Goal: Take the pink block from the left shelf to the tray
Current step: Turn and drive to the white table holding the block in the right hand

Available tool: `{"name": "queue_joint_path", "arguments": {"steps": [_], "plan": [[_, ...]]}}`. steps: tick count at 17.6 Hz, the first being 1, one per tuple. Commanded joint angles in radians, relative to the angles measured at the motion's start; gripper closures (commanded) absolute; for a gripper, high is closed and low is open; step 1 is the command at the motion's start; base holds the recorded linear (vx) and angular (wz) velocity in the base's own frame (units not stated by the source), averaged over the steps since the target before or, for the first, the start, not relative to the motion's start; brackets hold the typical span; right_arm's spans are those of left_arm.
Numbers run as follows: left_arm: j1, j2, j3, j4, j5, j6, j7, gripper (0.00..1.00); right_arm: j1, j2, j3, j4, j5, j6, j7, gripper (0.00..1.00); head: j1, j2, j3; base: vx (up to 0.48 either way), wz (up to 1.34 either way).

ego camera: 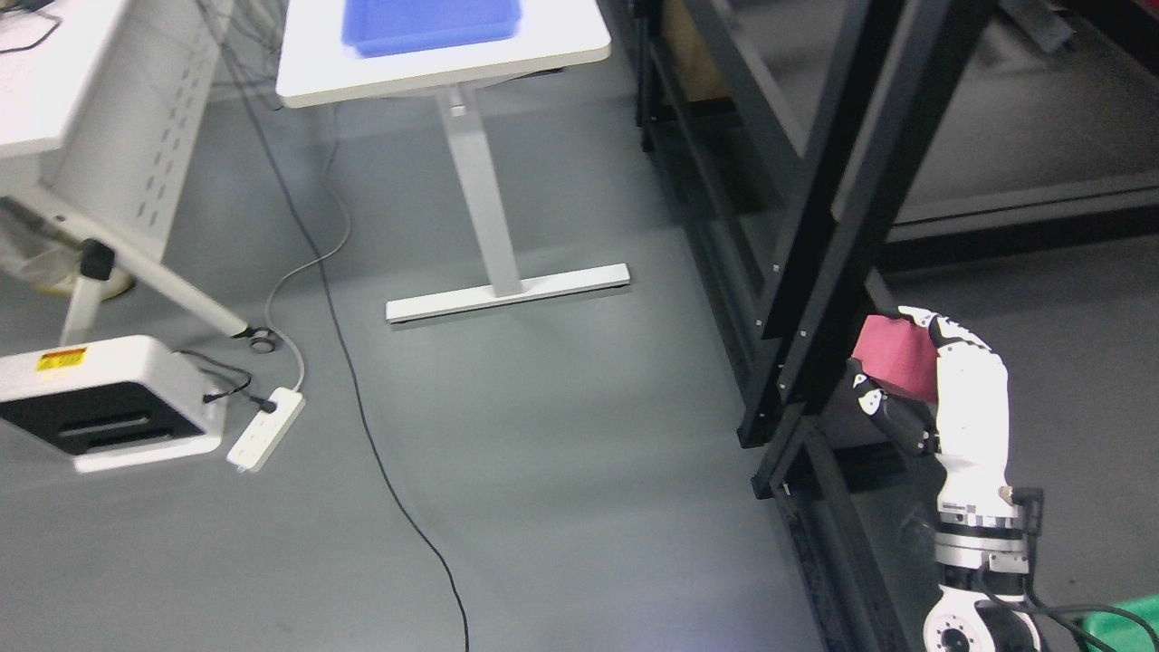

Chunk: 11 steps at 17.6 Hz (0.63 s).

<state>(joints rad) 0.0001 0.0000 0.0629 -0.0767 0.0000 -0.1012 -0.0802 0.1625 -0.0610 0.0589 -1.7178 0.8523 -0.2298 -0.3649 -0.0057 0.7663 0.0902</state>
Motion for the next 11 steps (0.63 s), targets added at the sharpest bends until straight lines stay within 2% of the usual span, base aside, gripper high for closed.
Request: {"name": "queue_joint_path", "arguments": {"steps": [1, 5, 11], "plan": [[0.009, 0.017, 0.0, 0.0, -0.002, 0.0, 0.0, 0.0, 0.002, 0.0, -0.001, -0.002, -0.001, 0.0, 0.0, 0.96, 0.0, 0.0, 0.0, -0.099, 0.79], [0.009, 0.017, 0.0, 0.0, -0.002, 0.0, 0.0, 0.0, 0.0, 0.0, -0.001, -0.002, -0.001, 0.0, 0.0, 0.96, 0.0, 0.0, 0.0, -0.084, 0.68], [0.009, 0.017, 0.0, 0.0, -0.002, 0.0, 0.0, 0.0, 0.0, 0.0, -0.001, -0.002, -0.001, 0.0, 0.0, 0.96, 0.0, 0.0, 0.0, -0.051, 0.39]]}}
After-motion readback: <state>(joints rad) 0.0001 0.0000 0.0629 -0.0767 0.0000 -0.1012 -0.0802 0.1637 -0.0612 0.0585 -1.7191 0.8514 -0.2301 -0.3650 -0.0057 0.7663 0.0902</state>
